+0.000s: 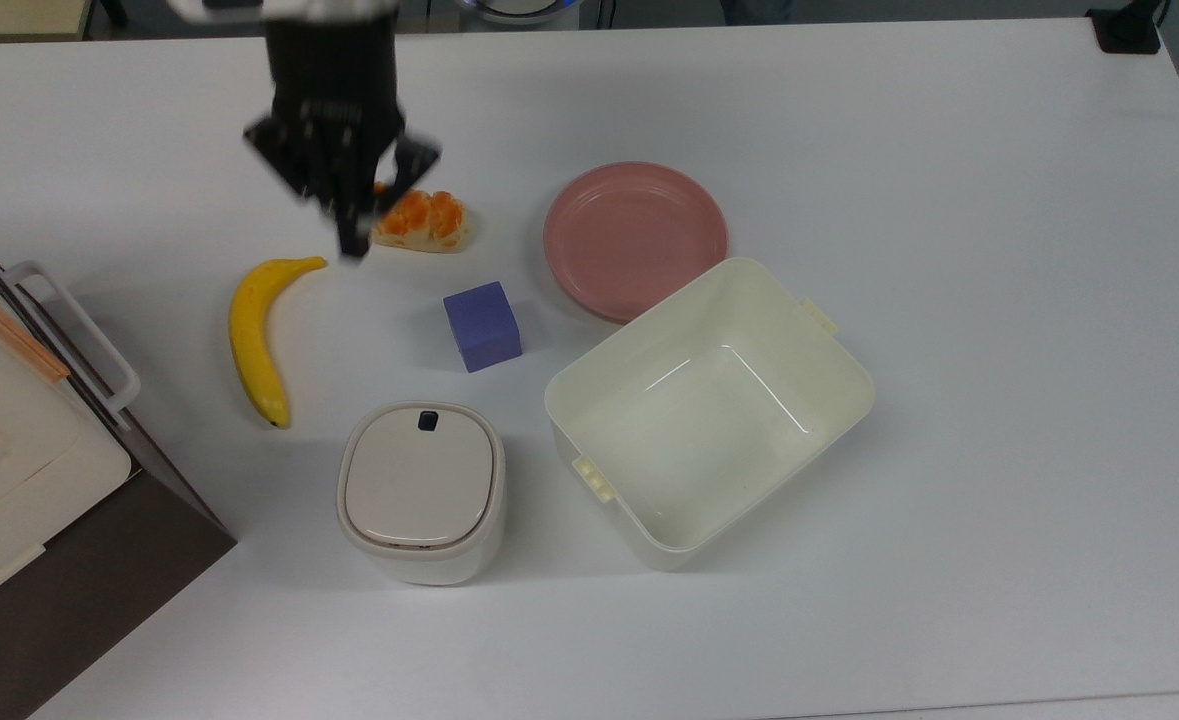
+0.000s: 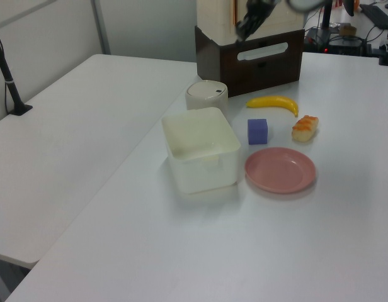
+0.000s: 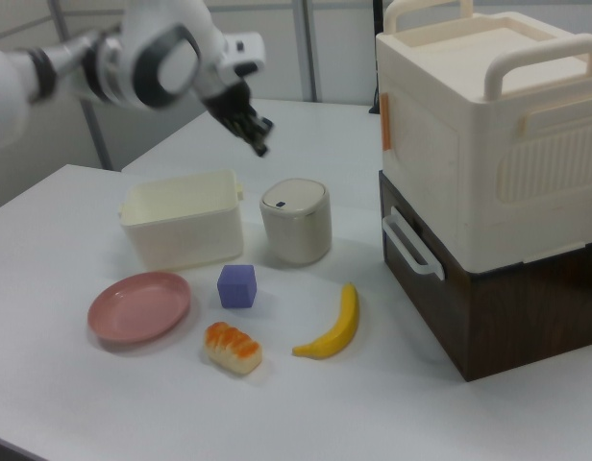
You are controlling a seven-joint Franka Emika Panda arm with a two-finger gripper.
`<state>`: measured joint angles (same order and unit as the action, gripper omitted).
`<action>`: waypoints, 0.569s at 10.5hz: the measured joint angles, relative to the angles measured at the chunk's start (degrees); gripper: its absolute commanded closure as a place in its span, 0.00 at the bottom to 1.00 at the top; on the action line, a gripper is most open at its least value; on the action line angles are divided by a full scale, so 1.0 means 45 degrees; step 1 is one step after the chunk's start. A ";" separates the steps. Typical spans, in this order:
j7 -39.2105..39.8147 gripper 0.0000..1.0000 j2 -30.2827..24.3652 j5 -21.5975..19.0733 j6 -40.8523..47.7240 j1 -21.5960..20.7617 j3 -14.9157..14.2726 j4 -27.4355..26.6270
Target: Close the trash can
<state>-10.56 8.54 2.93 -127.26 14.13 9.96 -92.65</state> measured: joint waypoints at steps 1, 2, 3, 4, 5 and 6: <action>0.0999 1.00 -0.0694 -0.0690 0.1803 0.0016 -0.0002 0.0224; 0.1562 1.00 -0.1321 -0.0957 0.3147 0.0026 -0.0007 0.0272; 0.1817 1.00 -0.1845 -0.1050 0.4302 0.0039 -0.0014 0.0264; 0.1961 0.71 -0.2160 -0.1052 0.5179 0.0052 -0.0033 0.0258; 0.2098 0.01 -0.2467 -0.1053 0.6192 0.0091 -0.0050 0.0253; 0.2181 0.00 -0.2747 -0.1053 0.7097 0.0135 -0.0055 0.0245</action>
<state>-0.75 -3.82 -1.81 -95.33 14.74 9.72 -91.54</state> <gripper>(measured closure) 0.938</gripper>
